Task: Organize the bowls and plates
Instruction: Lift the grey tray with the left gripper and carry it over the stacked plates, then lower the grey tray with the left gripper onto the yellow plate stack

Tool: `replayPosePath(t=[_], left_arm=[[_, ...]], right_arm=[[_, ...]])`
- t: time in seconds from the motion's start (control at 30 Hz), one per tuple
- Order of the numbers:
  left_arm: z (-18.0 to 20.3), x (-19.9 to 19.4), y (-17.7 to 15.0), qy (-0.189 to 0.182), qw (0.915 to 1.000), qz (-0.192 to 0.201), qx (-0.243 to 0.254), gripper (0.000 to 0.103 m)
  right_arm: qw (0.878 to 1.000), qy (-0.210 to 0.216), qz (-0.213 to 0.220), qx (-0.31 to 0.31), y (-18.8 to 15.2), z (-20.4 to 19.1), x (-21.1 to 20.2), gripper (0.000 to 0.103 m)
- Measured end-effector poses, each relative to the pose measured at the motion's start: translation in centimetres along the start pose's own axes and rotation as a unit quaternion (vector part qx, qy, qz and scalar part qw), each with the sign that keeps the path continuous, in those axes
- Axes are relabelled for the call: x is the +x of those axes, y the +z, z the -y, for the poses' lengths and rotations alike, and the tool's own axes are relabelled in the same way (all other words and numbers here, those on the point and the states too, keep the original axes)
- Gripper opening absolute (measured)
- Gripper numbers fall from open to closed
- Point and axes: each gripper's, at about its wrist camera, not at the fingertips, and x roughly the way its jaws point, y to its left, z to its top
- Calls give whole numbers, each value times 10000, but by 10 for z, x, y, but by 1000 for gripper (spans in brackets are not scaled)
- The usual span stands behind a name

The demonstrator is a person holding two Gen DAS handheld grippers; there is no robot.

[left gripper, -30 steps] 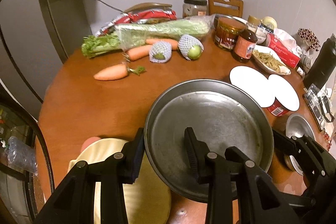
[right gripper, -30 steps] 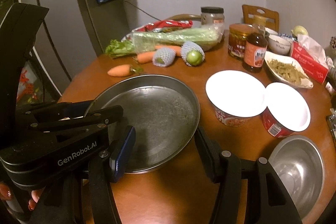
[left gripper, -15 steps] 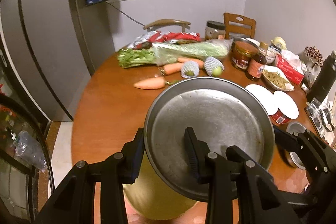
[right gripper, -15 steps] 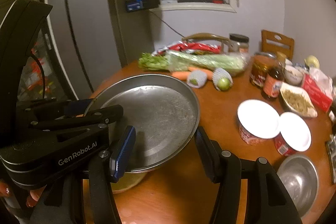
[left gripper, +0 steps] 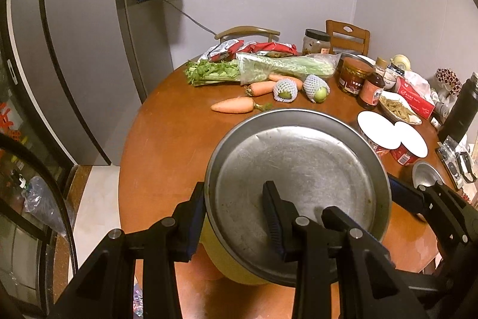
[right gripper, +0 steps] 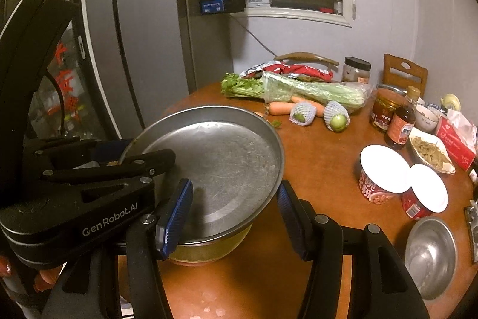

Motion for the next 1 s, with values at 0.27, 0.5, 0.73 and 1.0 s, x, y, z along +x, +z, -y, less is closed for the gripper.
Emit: replayPosePath(t=[0.27,0.5,0.73,1.0], left_arm=[[-2,10,-12,-50,9999,-132,-36,38],[-6,28,-24,-80,9996,-260,-84,38],[-8,45,-35,-86,9990,-417,-130,37],[-9,57,-39,-11,9987,-499,-103,37]], right_arm=[[9999,-48,-114,-70,-11,-6,5,61],[9997,-28,-247,-86,-22,-6,19,61],[9989,-43,-440,-130,-34,-7,35,61],[9985,-53,-528,-157,-41,-8,47,61]])
